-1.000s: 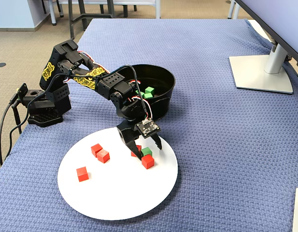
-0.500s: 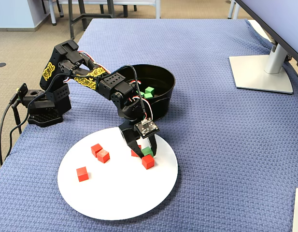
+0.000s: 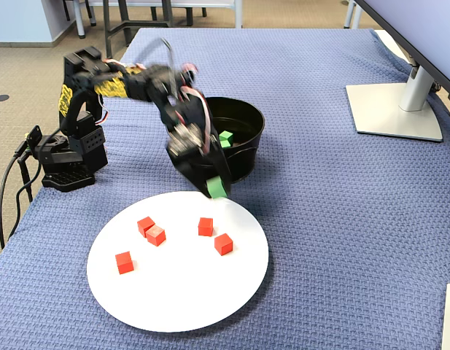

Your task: Pick up the green cubes from the white plate and place them in the black recipient

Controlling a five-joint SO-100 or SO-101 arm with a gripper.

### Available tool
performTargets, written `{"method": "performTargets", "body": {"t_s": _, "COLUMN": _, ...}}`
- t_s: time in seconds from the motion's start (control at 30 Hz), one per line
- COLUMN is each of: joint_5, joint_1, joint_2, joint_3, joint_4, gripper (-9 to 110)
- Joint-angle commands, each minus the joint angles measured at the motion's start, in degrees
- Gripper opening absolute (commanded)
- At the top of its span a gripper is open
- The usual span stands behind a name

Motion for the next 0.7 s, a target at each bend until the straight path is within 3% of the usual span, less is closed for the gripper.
{"method": "performTargets", "body": {"t_s": 0.0, "joint_5": 9.3, "joint_1": 0.8, "joint_2": 13.9, "joint_3": -0.4, "joint_4": 2.9, "gripper": 0}}
{"method": "performTargets", "body": {"t_s": 0.13, "joint_5": 20.6, "joint_1": -4.8, "joint_2": 20.2, "joint_3": 1.8, "joint_4": 4.7, "gripper": 0}}
{"method": "performTargets", "body": {"t_s": 0.4, "joint_5": 36.1, "joint_1": -29.9, "joint_2": 26.9, "joint_3": 10.6, "joint_4": 6.2, "gripper": 0}}
{"method": "performTargets", "body": {"t_s": 0.67, "joint_5": 40.5, "joint_1": -42.4, "joint_2": 27.0, "joint_3": 17.0, "joint_4": 5.7, "gripper": 0}}
